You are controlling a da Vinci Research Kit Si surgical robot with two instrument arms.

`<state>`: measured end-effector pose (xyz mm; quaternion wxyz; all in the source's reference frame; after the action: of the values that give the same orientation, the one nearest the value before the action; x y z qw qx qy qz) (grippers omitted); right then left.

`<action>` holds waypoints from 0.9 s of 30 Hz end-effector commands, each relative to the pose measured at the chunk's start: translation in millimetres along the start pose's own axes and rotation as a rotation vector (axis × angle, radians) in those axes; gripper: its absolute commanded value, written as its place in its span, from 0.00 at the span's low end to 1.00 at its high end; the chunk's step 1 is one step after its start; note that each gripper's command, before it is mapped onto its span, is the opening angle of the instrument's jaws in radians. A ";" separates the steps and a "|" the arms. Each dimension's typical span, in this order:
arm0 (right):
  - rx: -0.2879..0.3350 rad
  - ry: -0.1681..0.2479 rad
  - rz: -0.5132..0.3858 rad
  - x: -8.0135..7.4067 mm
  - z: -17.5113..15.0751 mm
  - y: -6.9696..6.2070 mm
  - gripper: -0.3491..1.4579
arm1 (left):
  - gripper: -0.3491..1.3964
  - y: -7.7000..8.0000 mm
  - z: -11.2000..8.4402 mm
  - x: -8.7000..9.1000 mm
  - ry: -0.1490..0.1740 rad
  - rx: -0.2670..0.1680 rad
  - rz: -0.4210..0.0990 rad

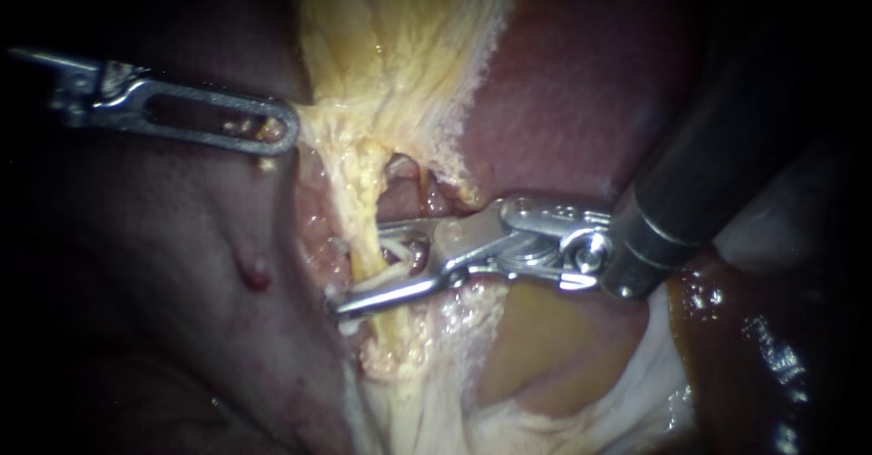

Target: Clipping third clip left tube

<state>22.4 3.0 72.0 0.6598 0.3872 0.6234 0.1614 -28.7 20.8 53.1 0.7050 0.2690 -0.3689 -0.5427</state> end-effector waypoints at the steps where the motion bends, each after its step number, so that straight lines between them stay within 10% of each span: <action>1: 0.007 0.011 0.005 0.0 0.1 0.0 0.47 | 0.00 0.0 0.0 0.0 0.000 0.000 0.000; 27: 0.171 0.174 0.079 1.9 1.2 -1.7 0.46 | 0.00 0.2 0.3 -0.2 0.000 0.000 0.000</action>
<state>23.4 2.9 69.0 0.5580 0.4529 0.6755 0.1652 -28.8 21.1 53.4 0.7051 0.2687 -0.3687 -0.5429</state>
